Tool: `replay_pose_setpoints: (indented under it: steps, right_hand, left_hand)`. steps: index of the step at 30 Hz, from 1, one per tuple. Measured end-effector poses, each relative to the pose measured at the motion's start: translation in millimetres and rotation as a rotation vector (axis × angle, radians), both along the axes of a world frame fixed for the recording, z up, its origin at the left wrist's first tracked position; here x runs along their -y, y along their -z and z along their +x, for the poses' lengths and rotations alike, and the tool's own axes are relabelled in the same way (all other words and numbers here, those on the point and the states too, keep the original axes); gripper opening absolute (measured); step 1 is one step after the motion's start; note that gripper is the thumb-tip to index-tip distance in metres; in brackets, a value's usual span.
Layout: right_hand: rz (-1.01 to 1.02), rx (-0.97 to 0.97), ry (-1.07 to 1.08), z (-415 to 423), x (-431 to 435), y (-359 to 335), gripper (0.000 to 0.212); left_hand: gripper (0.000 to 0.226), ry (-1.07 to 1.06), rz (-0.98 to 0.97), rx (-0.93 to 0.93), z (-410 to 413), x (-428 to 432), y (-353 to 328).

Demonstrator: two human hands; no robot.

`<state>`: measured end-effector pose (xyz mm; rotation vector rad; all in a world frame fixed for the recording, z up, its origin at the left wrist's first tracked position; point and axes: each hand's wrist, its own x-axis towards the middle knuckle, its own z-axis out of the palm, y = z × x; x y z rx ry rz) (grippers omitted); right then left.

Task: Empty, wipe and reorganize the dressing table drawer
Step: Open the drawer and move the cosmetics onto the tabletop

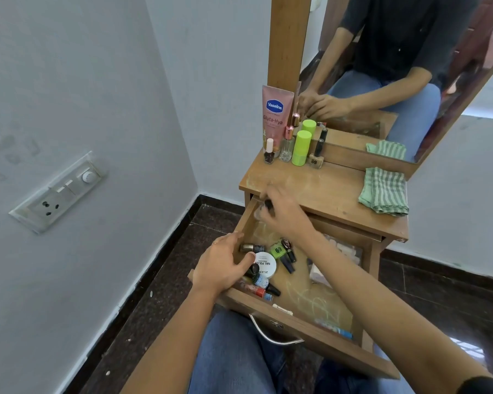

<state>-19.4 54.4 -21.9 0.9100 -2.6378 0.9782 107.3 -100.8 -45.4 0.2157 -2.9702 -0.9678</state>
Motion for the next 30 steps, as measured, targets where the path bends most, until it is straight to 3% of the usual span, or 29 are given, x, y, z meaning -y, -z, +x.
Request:
replay_pose_setpoints:
  steps: [6, 11, 19, 25, 30]
  right_hand:
    - [-0.099, -0.047, 0.177, -46.1, 1.3, -47.7, 0.026]
    - [-0.054, 0.037, 0.217, -71.9, 0.2, -35.5, 0.03]
    - [-0.341, 0.268, 0.395, -68.6, 6.7, -6.8, 0.029]
    - [-0.51, 0.292, 0.542, -80.1, 23.4, -1.5, 0.025]
    - [-0.454, 0.32, 0.756, -91.7, 32.8, -6.7, 0.024]
  left_hand:
    - [0.059, -0.002, 0.006, -0.002, 2.6, -0.9, -1.7]
    - [0.06, 0.001, 0.01, 0.0, 1.9, -0.5, -2.1]
    - [0.059, -0.001, 0.016, 0.006, 0.5, 0.3, -0.9]
    - [0.058, 0.003, 0.014, -0.008, 0.7, 0.4, -0.5]
    - [0.058, 0.003, 0.016, -0.01, -0.3, 1.2, 0.4]
